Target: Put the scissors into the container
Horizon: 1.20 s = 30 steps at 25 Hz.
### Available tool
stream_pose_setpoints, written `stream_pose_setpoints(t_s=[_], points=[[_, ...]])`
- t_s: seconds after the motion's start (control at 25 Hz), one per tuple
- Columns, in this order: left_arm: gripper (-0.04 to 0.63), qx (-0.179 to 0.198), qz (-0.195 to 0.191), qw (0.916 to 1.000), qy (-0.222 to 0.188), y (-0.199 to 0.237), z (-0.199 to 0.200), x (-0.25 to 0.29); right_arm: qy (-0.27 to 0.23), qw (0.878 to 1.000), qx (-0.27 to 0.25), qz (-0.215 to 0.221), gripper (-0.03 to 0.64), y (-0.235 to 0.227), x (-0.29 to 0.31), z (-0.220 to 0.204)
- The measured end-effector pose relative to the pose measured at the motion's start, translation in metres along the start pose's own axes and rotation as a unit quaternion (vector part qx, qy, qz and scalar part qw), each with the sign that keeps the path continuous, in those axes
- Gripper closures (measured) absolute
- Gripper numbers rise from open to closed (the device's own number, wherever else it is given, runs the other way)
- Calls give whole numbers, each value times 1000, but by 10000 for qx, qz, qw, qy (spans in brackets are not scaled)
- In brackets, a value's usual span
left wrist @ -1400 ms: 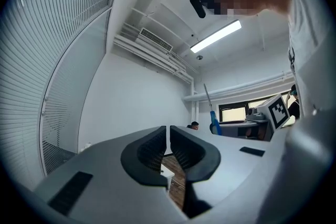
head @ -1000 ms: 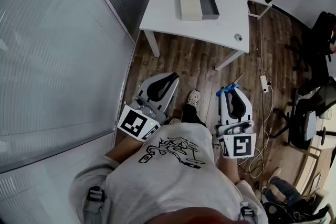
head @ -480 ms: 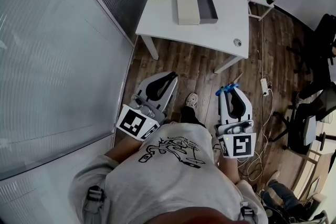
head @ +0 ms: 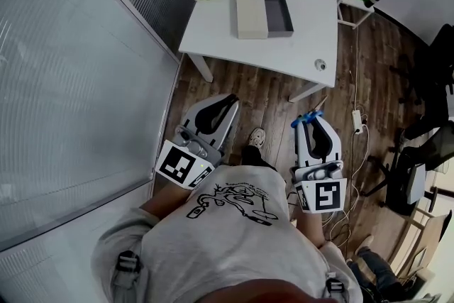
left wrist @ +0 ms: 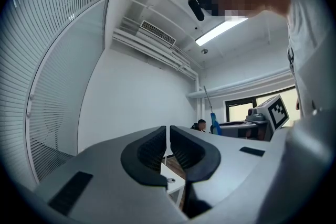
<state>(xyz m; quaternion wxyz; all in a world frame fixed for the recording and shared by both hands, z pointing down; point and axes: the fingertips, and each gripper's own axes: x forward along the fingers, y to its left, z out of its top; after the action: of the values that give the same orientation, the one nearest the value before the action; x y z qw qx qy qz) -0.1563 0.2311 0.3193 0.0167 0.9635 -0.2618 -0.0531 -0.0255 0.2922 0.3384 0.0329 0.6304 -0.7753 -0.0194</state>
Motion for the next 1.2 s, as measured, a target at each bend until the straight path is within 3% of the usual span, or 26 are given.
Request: stream_pose_setpoints(t_s=[1.2], points=[[558,38,135,9999,-36,55,-7,160,18,9999,-13,159,529,-131,107,-8]])
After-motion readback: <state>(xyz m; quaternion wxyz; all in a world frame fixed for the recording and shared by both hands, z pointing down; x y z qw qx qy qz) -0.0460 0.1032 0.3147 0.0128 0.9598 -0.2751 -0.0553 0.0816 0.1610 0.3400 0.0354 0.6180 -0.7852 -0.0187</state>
